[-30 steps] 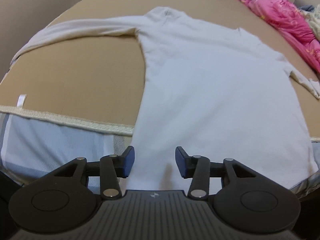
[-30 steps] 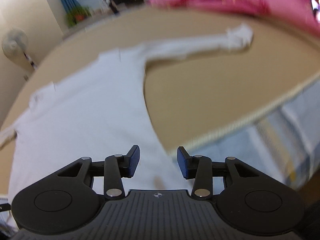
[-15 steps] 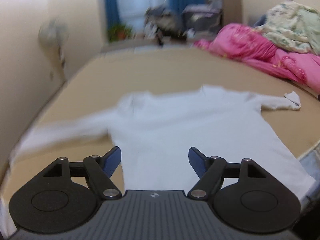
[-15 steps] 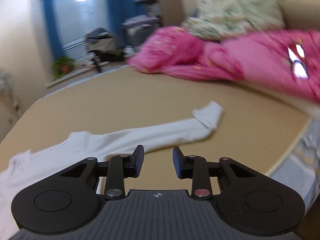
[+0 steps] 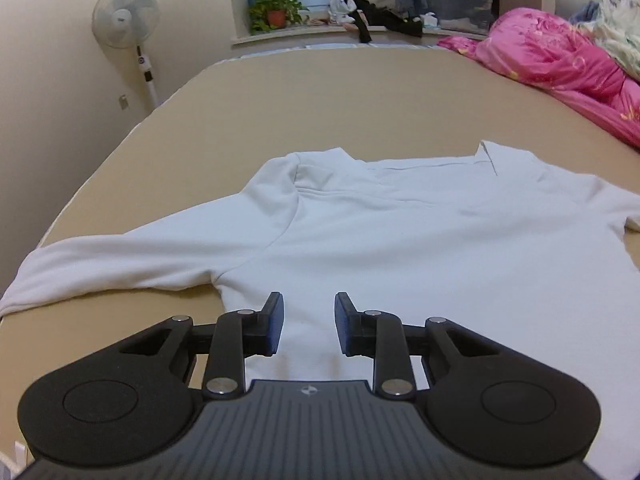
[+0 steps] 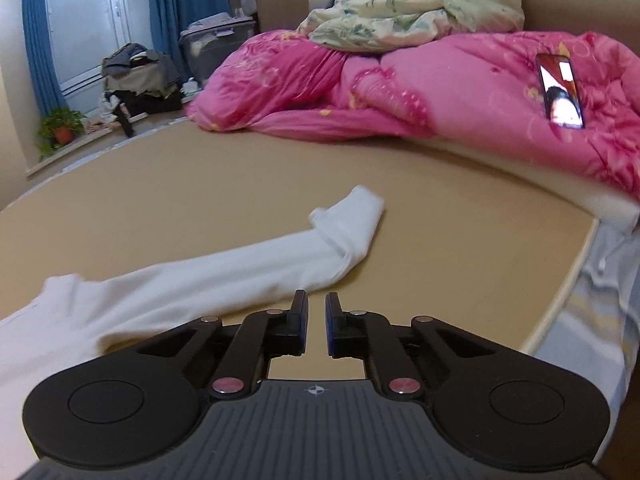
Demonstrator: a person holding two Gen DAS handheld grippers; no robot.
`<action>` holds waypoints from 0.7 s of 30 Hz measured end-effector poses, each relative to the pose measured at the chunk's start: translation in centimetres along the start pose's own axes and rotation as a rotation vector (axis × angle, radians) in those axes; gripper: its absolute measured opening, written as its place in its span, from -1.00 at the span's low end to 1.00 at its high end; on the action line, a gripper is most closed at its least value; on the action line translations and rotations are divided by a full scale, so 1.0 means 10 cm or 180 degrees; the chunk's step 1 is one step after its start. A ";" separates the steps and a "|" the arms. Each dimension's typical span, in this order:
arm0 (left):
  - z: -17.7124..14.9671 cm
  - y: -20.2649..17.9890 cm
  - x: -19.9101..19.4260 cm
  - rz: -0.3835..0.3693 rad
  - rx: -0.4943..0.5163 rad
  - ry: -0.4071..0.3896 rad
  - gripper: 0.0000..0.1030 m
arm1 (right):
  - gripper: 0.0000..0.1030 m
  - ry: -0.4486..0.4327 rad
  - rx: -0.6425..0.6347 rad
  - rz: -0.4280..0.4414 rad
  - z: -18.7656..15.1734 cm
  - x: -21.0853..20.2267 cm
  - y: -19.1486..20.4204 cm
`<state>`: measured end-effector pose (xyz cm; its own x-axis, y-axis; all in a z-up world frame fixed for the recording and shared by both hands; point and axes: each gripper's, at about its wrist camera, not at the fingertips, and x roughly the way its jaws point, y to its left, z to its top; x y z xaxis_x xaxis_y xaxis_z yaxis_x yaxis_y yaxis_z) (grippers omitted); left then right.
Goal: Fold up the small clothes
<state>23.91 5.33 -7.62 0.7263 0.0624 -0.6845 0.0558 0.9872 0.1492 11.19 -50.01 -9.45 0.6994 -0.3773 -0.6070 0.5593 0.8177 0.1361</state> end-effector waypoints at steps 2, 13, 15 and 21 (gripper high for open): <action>-0.01 -0.02 0.07 0.0009 0.0063 0.0053 -0.38 | -0.82 -0.0053 -0.0035 -0.0077 0.06 0.23 -0.03; -0.09 0.23 0.36 -0.0010 -0.0199 0.0452 -0.33 | 0.06 -0.0096 -0.0404 -0.0416 0.30 1.58 0.04; -0.10 0.21 0.38 0.0051 -0.0146 0.0438 -0.32 | 0.06 -0.0044 -0.0491 -0.0415 0.29 1.76 0.08; -0.12 0.20 0.43 0.0099 -0.0106 0.0468 -0.32 | -0.01 0.0094 -0.0948 -0.0441 0.19 2.10 0.24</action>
<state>26.32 7.78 -11.13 0.6191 0.1114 -0.7774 0.0102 0.9887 0.1498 28.07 -56.78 -20.33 0.6102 -0.4846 -0.6268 0.4904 0.8524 -0.1816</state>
